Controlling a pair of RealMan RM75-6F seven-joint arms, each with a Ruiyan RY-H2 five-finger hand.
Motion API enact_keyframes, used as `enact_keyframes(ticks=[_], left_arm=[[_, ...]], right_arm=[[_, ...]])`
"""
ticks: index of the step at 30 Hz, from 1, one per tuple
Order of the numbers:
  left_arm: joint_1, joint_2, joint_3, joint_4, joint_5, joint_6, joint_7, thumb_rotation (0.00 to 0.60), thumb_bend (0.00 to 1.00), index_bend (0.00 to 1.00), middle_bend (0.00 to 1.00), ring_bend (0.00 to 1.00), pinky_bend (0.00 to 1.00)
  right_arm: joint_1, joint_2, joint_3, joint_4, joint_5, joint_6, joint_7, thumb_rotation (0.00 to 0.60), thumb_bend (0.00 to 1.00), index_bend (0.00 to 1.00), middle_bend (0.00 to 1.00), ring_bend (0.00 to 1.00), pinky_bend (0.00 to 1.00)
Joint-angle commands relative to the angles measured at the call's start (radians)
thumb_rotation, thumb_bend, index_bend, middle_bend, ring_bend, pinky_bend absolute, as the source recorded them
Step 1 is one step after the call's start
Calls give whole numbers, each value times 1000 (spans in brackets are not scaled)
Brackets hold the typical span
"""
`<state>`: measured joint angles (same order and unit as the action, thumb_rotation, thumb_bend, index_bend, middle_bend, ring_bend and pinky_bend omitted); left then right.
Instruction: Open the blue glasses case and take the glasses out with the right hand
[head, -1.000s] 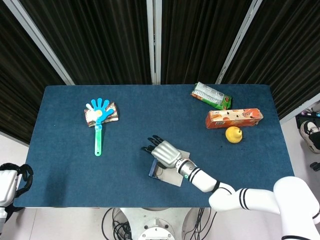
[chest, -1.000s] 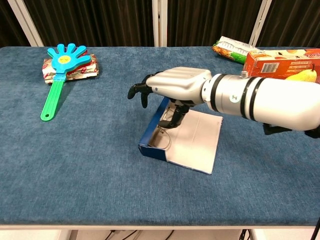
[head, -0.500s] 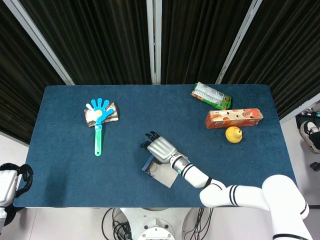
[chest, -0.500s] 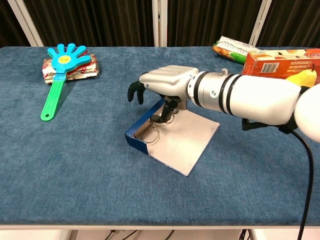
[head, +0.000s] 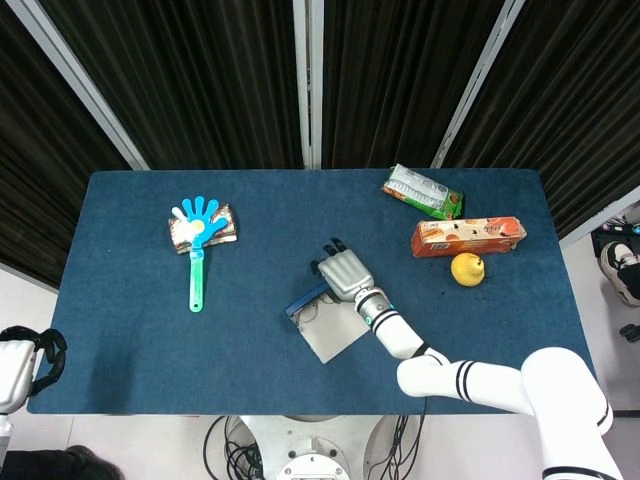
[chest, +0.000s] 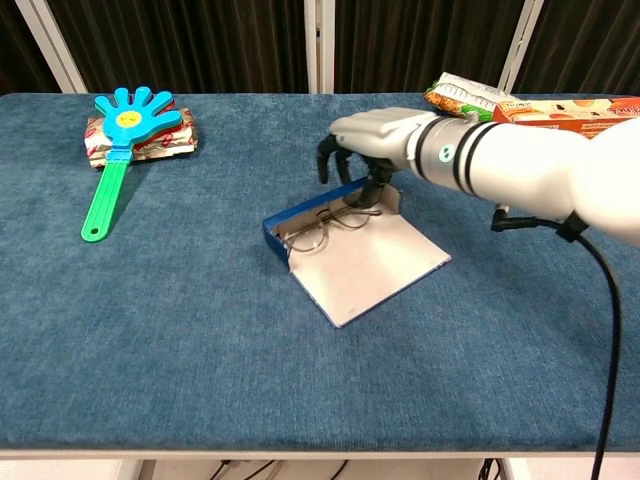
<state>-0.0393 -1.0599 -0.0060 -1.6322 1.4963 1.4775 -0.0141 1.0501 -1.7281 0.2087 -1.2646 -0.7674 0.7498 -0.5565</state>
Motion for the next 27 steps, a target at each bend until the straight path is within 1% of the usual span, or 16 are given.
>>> enact_keyframes(ticks=[1, 5, 7, 11, 16, 20, 24, 27], left_arm=[[0, 0, 0, 0, 0, 0, 2, 600, 494, 618, 639, 462, 307], [0, -1, -1, -1, -1, 1, 6, 600, 494, 618, 639, 462, 306], [0, -2, -1, -2, -2, 1, 9, 600, 495, 617, 639, 462, 306], [0, -3, -1, -1, -3, 2, 11, 600, 495, 618, 639, 462, 306], [0, -2, -1, -1, -3, 1, 11, 600, 494, 618, 639, 462, 306], [0, -2, -1, -2, -2, 2, 9, 600, 494, 618, 639, 462, 306], [0, -1, -1, -2, -2, 2, 7, 600, 495, 618, 639, 462, 306], [0, 0, -1, -3, -3, 0, 6, 600, 494, 618, 639, 462, 306]], right_arm=[[-11, 54, -7, -38, 88, 29, -42, 600, 377, 347, 460, 136, 0], [-15, 86, -11, -57, 141, 33, -47, 600, 383, 352, 460, 136, 0], [-17, 98, -10, -70, 150, 23, -34, 600, 363, 345, 444, 130, 0], [-26, 122, -10, -106, 110, 10, 9, 600, 319, 280, 356, 80, 0], [-28, 159, -20, -160, 75, -21, 47, 600, 311, 252, 334, 68, 0], [-14, 151, -29, -155, 75, -21, 48, 600, 316, 251, 336, 69, 0], [3, 131, -32, -122, 94, -22, 47, 600, 331, 252, 339, 69, 0], [13, 118, -34, -97, 106, -25, 49, 600, 344, 276, 343, 69, 0]])
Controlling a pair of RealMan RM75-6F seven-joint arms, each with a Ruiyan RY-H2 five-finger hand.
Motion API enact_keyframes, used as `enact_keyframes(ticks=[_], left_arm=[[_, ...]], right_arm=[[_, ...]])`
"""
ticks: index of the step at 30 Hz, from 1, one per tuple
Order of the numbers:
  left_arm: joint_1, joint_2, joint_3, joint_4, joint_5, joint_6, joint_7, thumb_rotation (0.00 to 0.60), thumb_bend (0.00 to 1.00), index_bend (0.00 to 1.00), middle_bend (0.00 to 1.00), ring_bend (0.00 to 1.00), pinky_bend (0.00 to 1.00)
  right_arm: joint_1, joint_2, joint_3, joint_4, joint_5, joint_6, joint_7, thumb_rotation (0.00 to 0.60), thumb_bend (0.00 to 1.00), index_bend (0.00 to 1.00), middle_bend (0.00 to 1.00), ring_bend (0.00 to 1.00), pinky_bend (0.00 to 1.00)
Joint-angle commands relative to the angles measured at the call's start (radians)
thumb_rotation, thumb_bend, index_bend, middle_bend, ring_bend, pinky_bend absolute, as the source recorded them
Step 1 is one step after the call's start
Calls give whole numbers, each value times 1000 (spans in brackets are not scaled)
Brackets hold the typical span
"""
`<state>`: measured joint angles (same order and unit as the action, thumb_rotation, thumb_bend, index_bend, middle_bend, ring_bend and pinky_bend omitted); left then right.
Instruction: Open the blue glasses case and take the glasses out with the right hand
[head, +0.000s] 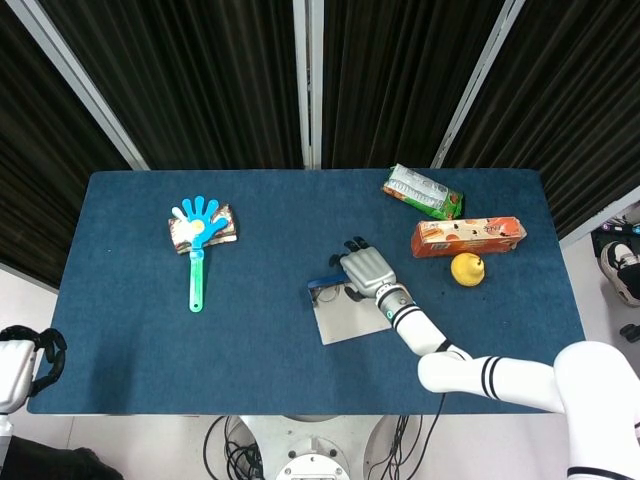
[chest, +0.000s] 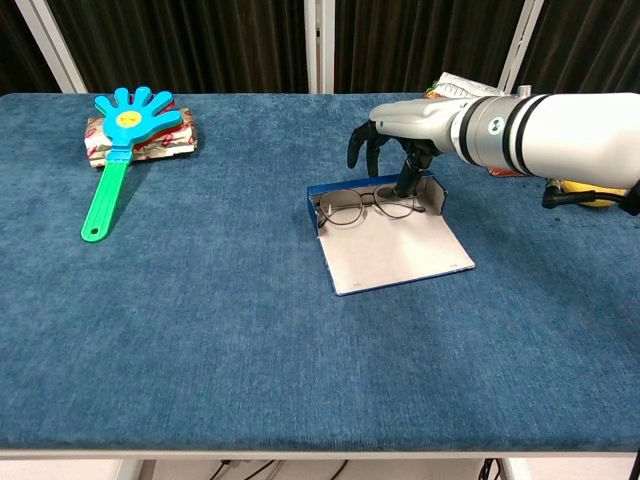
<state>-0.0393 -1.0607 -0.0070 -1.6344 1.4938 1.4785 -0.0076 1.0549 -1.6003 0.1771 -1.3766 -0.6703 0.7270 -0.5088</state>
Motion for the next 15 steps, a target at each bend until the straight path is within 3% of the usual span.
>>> enact_keyframes(ticks=[1, 15], left_arm=[[0, 1, 0, -1, 0, -1, -1, 600, 494, 618, 639, 462, 306], [-1, 3, 1, -2, 0, -2, -3, 600, 494, 618, 639, 462, 305]], right_arm=[[12, -13, -2, 24, 14, -4, 2, 600, 349, 288, 344, 69, 0], [35, -36, -16, 62, 35, -8, 12, 600, 367, 369, 355, 69, 0]])
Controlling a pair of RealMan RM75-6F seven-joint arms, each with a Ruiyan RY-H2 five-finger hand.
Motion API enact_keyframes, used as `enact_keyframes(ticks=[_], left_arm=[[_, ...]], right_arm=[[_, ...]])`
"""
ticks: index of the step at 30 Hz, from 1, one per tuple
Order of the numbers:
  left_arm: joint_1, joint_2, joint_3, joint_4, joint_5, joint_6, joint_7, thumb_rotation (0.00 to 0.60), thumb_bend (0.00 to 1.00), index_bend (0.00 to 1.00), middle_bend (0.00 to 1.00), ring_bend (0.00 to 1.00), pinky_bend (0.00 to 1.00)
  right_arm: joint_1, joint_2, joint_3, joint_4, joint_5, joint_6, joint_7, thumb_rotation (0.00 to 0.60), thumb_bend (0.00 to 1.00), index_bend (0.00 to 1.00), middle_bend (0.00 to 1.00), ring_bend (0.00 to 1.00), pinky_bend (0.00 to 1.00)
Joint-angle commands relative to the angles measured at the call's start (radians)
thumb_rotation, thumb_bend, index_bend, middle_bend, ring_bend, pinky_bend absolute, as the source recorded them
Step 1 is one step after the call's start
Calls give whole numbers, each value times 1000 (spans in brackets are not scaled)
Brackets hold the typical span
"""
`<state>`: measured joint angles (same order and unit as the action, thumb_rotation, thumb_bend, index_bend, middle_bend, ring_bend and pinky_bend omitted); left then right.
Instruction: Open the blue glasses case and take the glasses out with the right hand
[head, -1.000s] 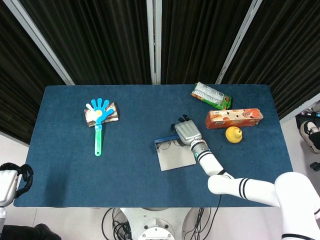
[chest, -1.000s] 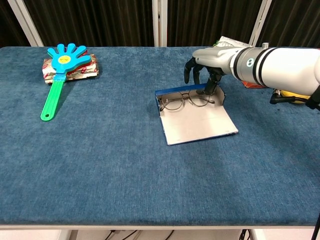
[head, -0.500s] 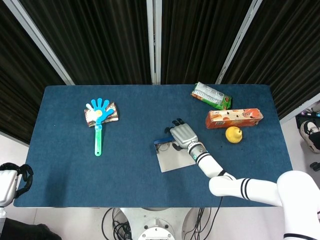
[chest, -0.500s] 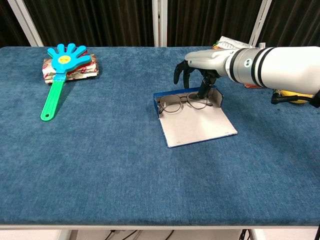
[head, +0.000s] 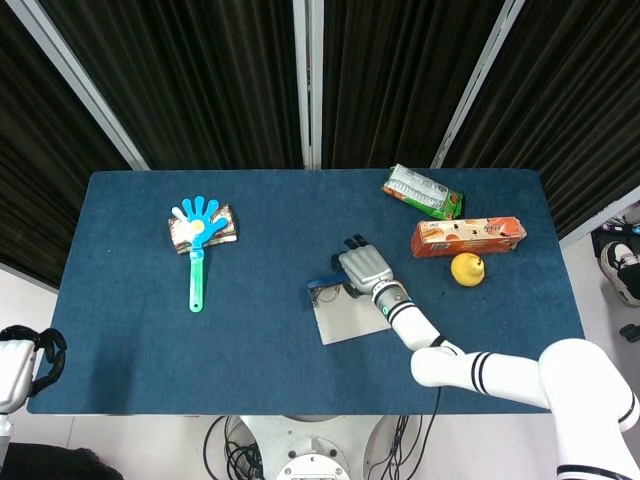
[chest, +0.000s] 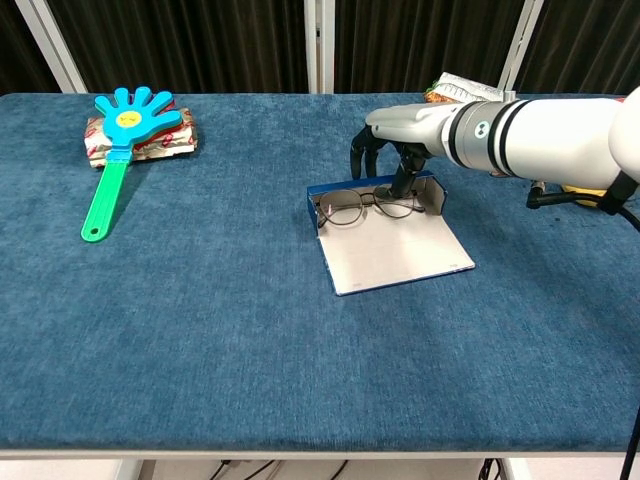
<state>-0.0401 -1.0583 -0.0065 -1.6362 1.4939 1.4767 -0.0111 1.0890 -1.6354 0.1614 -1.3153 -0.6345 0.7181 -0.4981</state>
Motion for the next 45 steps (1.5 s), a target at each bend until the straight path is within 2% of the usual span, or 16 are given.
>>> enact_keyframes(ticks=[1, 12, 27, 30, 39, 45], left_arm=[[0, 0, 0, 0, 0, 0, 0, 600, 495, 618, 639, 462, 305], [0, 1, 1, 0, 1, 0, -3, 600, 495, 618, 639, 462, 303], [-1, 2, 0, -1, 2, 0, -4, 600, 495, 618, 639, 462, 303], [0, 2, 0, 0, 2, 1, -5, 600, 495, 618, 639, 462, 303], [-1, 4, 1, -1, 3, 0, -9, 600, 495, 613, 639, 462, 303], [-1, 3, 1, -2, 2, 0, -6, 600, 494, 612, 639, 462, 302]], right_arm=[[2, -1, 0, 1, -1, 2, 2, 600, 369, 372, 356, 69, 0], [12, -5, -5, 5, 8, 10, 3, 600, 420, 424, 364, 69, 0], [8, -27, -5, 15, -12, 46, 11, 600, 447, 604, 372, 69, 0], [-6, -41, -2, 14, -48, 83, 24, 600, 462, 641, 387, 79, 0], [-85, -102, -6, 9, -208, 293, 43, 600, 469, 643, 401, 102, 0], [-146, -172, -14, 61, -345, 440, 74, 600, 477, 654, 411, 102, 0]])
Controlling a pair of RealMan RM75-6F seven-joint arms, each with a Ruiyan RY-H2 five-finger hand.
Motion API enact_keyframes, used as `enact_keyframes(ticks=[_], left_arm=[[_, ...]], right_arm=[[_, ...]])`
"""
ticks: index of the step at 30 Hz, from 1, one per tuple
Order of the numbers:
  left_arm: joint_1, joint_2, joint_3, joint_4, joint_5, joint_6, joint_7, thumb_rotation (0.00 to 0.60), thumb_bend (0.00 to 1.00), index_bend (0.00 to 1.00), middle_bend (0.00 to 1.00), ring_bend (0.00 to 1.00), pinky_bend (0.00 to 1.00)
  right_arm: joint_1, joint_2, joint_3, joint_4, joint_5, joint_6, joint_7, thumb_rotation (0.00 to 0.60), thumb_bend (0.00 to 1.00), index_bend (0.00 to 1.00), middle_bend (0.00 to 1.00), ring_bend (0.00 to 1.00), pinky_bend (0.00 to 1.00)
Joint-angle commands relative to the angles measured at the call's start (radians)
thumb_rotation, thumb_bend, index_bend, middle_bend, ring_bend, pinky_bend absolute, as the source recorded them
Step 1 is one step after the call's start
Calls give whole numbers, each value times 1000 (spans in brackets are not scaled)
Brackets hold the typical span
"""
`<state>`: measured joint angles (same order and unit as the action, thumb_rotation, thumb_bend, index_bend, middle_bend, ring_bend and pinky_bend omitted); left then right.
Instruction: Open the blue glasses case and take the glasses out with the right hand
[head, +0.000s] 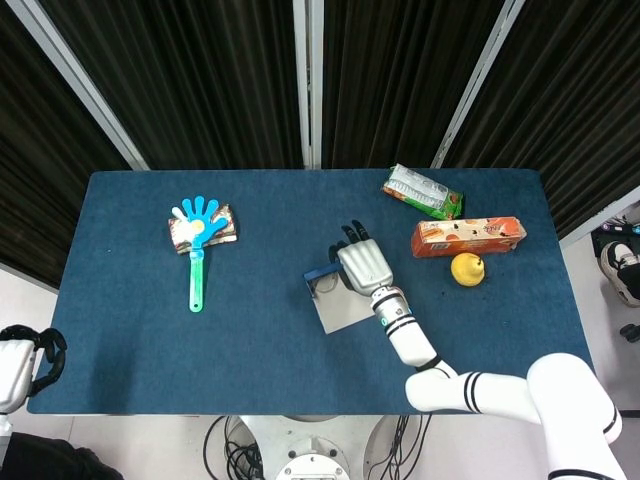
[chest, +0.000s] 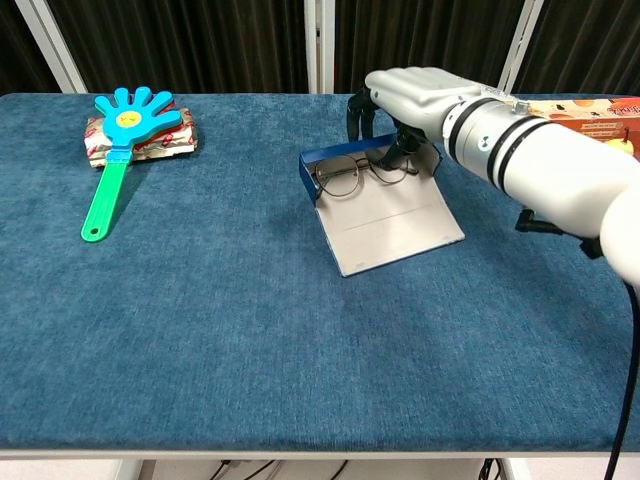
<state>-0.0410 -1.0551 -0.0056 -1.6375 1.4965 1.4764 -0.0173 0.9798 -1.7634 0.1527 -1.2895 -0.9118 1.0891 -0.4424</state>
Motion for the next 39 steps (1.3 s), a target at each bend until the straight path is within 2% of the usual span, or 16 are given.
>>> enact_keyframes(ticks=[1, 4, 9, 16, 18, 19, 21, 24, 26, 31, 35, 39], left_arm=[[0, 0, 0, -1, 0, 0, 0, 600, 495, 612, 639, 462, 302], [0, 0, 0, -1, -1, 0, 2, 600, 495, 612, 639, 462, 302], [0, 0, 0, -2, -1, 0, 3, 600, 495, 612, 639, 462, 301], [-1, 0, -1, -2, -3, -1, 5, 600, 494, 612, 639, 462, 301], [-1, 0, -1, -2, -4, -2, 5, 600, 494, 612, 639, 462, 301], [31, -16, 97, 33, 65, -44, -10, 600, 494, 612, 639, 462, 301], [31, -17, 73, 52, 54, -17, -38, 600, 495, 612, 639, 462, 301], [37, -25, 62, 61, 44, 0, -35, 600, 495, 613, 639, 462, 301], [37, -34, 52, 64, 35, 5, -26, 600, 495, 612, 639, 462, 300], [36, -47, 39, 69, 27, 14, -15, 600, 495, 612, 639, 462, 301], [36, -50, 35, 72, 26, 16, -15, 600, 494, 612, 639, 462, 300], [35, -51, 32, 73, 26, 18, -14, 600, 495, 612, 639, 462, 300]], right_arm=[[-45, -57, -7, 50, -89, 86, 23, 600, 477, 656, 413, 102, 0], [-58, -82, 0, 85, -128, 106, 34, 600, 477, 657, 417, 106, 0], [-58, -94, 32, 113, -117, 57, 21, 600, 477, 657, 418, 108, 0], [-6, -89, 100, 150, 17, -140, -64, 600, 454, 651, 417, 108, 0], [7, -85, 108, 155, 52, -172, -104, 600, 400, 591, 399, 96, 0], [14, -81, 112, 152, 75, -189, -126, 600, 352, 503, 368, 71, 0], [20, -68, 117, 133, 107, -209, -153, 600, 271, 322, 298, 19, 0], [15, -43, 119, 91, 115, -210, -156, 600, 216, 166, 228, 0, 0], [1, -18, 116, 42, 91, -196, -135, 600, 206, 115, 193, 0, 0], [-63, 78, 66, -122, -33, -150, -67, 600, 208, 113, 229, 0, 0], [-120, 147, 0, -230, -130, -114, -27, 600, 245, 208, 300, 17, 0], [-163, 181, -56, -276, -186, -104, 4, 600, 280, 296, 340, 48, 0]])
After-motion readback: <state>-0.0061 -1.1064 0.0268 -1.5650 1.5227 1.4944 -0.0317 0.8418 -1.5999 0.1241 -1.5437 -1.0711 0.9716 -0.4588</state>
